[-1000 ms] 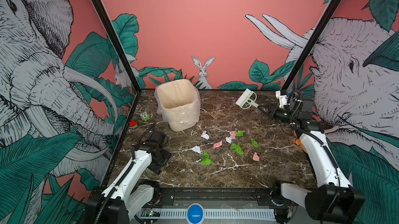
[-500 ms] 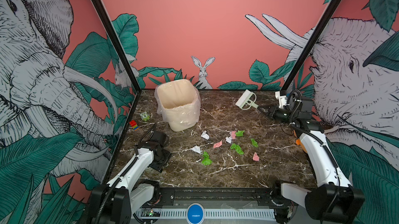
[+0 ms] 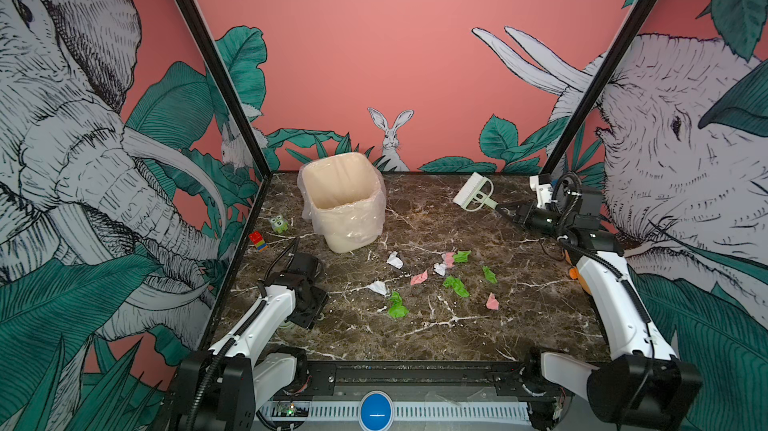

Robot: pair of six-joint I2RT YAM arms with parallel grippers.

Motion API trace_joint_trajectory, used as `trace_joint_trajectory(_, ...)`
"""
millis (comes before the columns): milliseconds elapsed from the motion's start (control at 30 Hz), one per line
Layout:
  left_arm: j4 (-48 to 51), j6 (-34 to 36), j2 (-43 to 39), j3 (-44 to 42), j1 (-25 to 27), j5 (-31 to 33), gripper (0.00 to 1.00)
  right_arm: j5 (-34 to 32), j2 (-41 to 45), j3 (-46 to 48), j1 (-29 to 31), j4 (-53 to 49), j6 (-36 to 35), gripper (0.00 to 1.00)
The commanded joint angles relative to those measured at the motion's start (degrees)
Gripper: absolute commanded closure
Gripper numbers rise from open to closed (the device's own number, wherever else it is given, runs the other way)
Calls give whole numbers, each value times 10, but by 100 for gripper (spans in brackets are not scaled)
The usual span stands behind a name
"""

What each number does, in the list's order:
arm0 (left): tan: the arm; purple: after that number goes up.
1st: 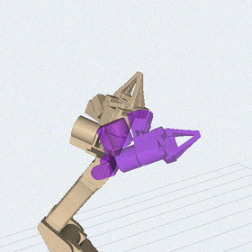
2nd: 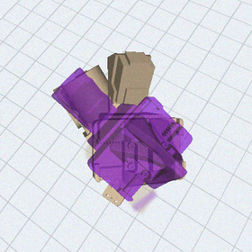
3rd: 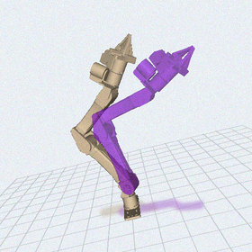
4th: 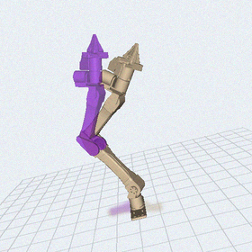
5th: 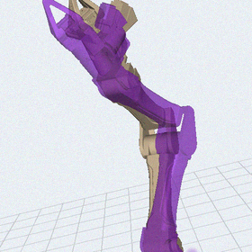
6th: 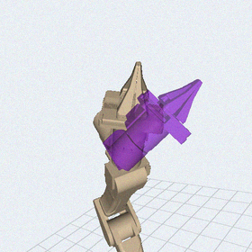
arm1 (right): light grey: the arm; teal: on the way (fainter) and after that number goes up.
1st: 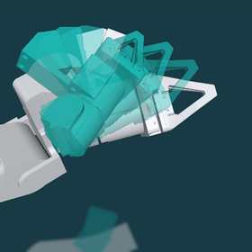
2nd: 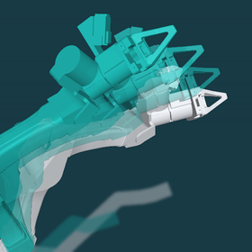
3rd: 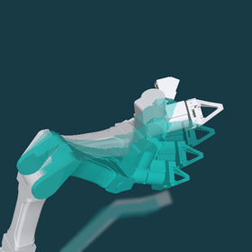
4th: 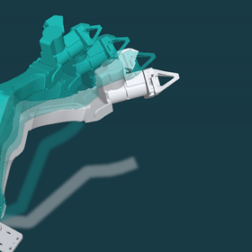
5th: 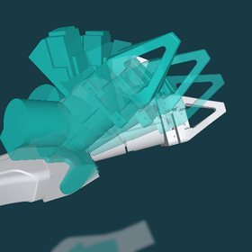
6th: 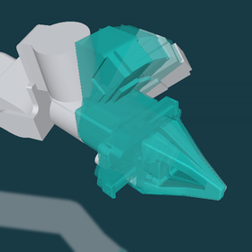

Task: Sweep away the paper scraps from the table

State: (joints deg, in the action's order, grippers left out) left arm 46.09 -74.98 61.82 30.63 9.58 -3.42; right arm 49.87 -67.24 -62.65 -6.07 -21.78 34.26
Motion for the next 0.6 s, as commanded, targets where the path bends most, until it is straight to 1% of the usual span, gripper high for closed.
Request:
trace_joint_trajectory(0, 2, -10, -2, -9, -3, 6, 49, 0, 8, -19, -4, 12, -6, 100)
trace_joint_trajectory(200, -14, -9, 5, -12, -3, 0, 50, 0, 11, -19, -4, 10, -6, 100)
trace_joint_trajectory(567, -15, 1, 15, -10, -3, -2, 53, -1, 15, -19, -4, 9, -4, 100)
